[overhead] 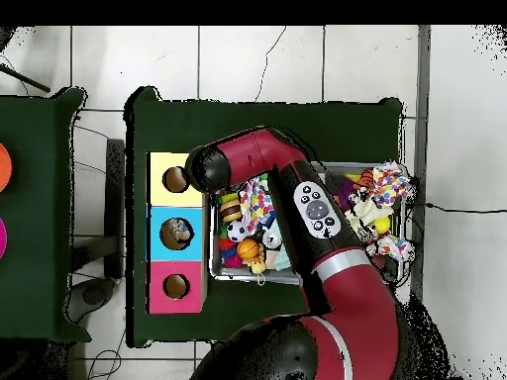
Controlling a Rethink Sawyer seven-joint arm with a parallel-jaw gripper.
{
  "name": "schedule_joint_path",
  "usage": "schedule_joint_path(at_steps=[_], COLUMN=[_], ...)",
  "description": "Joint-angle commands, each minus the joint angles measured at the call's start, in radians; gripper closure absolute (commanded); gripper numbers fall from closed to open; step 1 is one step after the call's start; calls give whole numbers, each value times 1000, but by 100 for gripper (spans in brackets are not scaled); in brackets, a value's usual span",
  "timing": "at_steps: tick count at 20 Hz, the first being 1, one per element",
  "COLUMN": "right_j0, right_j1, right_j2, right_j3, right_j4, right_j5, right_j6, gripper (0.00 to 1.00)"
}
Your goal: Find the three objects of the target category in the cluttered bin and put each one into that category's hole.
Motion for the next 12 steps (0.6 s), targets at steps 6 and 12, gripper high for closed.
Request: schedule_joint_path(at_steps=[6, 12], right_j0=[-79, -131], right_j1=[-21, -24], right_j2=[105, 130], right_j3=[-42, -11], right_j4=[-10, -39], right_j5=[-19, -25], right_j6=[-324, -377], gripper=[0, 0])
